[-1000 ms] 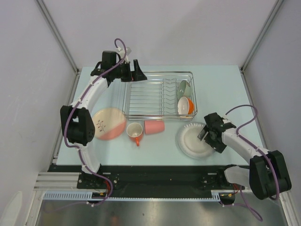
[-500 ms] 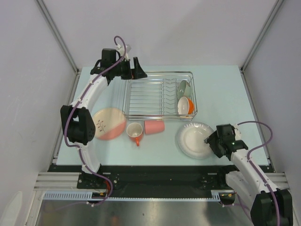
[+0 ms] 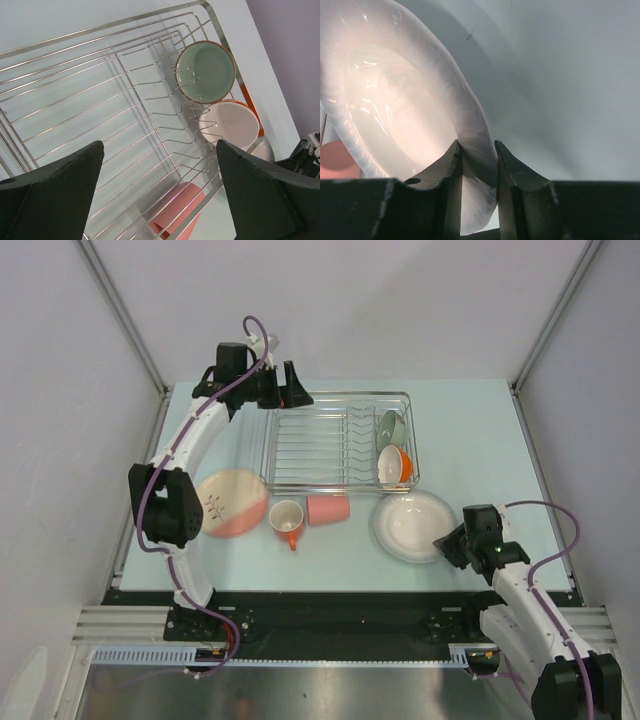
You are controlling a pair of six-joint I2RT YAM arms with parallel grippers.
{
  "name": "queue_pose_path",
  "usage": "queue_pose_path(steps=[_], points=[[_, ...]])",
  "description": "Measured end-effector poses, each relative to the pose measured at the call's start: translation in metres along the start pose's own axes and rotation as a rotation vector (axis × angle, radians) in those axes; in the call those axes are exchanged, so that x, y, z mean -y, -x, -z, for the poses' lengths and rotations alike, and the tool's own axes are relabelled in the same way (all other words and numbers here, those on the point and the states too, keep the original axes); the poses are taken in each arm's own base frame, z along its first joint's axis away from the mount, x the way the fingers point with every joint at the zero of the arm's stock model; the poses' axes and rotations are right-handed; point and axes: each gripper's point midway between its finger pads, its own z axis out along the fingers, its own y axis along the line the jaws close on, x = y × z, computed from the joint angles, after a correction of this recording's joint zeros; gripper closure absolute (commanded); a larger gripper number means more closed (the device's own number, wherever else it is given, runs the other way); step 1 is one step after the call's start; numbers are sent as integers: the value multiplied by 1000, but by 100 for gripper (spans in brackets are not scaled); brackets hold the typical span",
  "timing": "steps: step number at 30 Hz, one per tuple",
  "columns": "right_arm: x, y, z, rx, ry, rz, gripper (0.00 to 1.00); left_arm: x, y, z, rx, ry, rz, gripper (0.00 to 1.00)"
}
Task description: Load the mixed dishes into the dish rack
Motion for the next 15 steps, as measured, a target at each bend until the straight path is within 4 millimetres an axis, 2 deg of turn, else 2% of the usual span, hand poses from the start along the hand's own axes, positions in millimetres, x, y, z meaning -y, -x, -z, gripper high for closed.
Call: queue_pose_path(steps=[1,8,12,15], points=[[0,0,1,2,1,-5,100,0,0,0,0,0,0,0],[7,0,10,16,-14,-6,100,-6,-1,-3,0,20,-9,0],[9,1,28,47,-17,37,100,-18,-1,-13,-6,45,-17,0],[2,0,43,65,0,95,100,-30,2,-25,-8,57,-16,0]])
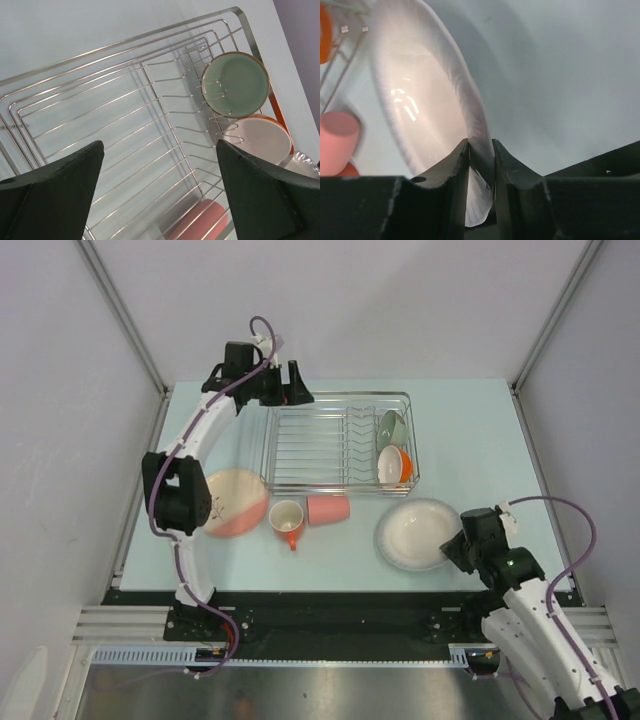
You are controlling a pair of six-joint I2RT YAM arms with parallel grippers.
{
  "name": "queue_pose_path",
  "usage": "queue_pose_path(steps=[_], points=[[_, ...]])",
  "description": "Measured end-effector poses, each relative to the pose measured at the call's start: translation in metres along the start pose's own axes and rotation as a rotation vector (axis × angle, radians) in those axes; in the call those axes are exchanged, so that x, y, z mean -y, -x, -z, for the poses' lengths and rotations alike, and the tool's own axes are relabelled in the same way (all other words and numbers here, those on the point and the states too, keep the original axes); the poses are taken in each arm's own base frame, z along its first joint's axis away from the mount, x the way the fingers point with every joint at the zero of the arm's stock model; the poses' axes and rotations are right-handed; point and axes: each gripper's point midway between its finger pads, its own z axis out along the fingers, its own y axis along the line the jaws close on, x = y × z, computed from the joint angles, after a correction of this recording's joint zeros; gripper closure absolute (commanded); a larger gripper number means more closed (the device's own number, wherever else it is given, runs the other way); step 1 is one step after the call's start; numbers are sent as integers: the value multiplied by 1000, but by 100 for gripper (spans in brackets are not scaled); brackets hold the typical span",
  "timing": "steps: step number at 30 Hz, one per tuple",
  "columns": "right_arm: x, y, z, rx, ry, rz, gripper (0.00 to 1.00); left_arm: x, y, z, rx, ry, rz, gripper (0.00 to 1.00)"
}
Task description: Load the mixed dishes into the dish rack
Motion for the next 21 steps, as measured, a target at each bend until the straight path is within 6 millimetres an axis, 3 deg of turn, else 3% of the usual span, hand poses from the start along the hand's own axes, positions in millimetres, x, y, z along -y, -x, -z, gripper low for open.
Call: queue_pose_path(steps=[4,9,14,21], points=[[-32,10,26,60,75,125,100,-14,-1,-15,-13,8,24,0],[-77,26,51,131,128,271,100,-23,-10,-16,-44,22,49,0],[-87,37,57,186,55,422,100,-27,-15,-11,-67,30,62,0],[-94,72,87,306,22,430,100,-30,-25,1,-107,47,80,0]])
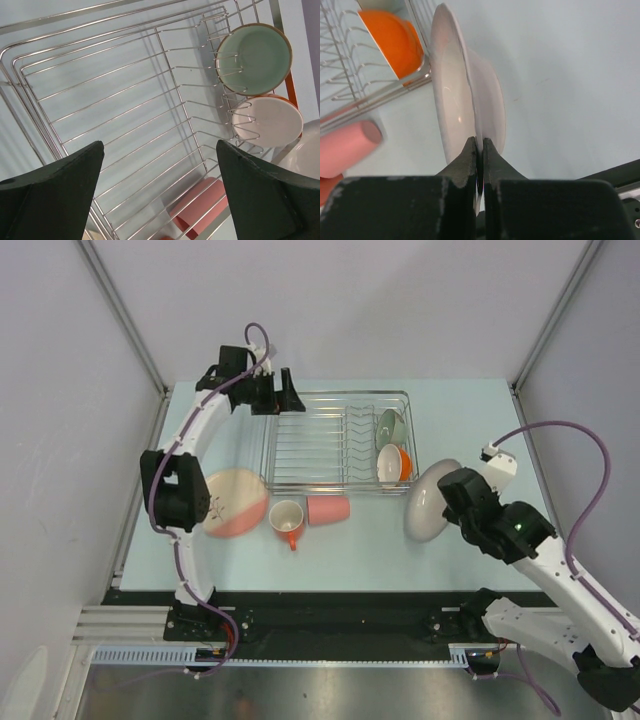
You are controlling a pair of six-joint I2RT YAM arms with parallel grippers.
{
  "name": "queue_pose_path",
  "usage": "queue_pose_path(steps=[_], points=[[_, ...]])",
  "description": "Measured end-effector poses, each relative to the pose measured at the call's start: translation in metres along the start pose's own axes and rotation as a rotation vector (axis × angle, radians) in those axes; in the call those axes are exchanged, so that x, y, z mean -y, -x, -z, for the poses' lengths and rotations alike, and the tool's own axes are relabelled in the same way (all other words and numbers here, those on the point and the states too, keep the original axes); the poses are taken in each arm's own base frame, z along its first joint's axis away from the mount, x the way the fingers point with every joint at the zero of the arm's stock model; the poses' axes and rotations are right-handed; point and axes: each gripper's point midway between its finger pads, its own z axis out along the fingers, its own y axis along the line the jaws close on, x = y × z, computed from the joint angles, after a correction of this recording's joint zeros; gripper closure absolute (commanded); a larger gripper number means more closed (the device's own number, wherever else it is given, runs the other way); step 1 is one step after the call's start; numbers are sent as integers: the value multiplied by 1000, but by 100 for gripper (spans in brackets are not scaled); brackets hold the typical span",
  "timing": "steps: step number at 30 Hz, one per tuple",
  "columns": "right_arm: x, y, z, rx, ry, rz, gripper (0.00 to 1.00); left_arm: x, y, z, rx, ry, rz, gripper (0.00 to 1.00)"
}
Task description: Load the mixed dishes into the dish rack
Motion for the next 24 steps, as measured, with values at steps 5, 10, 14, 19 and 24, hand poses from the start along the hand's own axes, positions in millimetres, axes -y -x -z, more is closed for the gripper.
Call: queue_pose_path(steps=[5,10,14,19,24], points=[[4,43,22,114,-12,-32,100,7,-1,18,-26,2,-20,0],[4,93,42,252,-37,-41,100,8,-7,36,-69,41,-47,1],[2,127,48,373,-65,-5,100,1,-8,54,-64,127,-92,0],[-9,168,40,489,-74,15,100,-6,-16,81,-27,222,-130,0],[-26,198,-5,503,-94,81,100,-18,-24,90,-3,272,-117,0]])
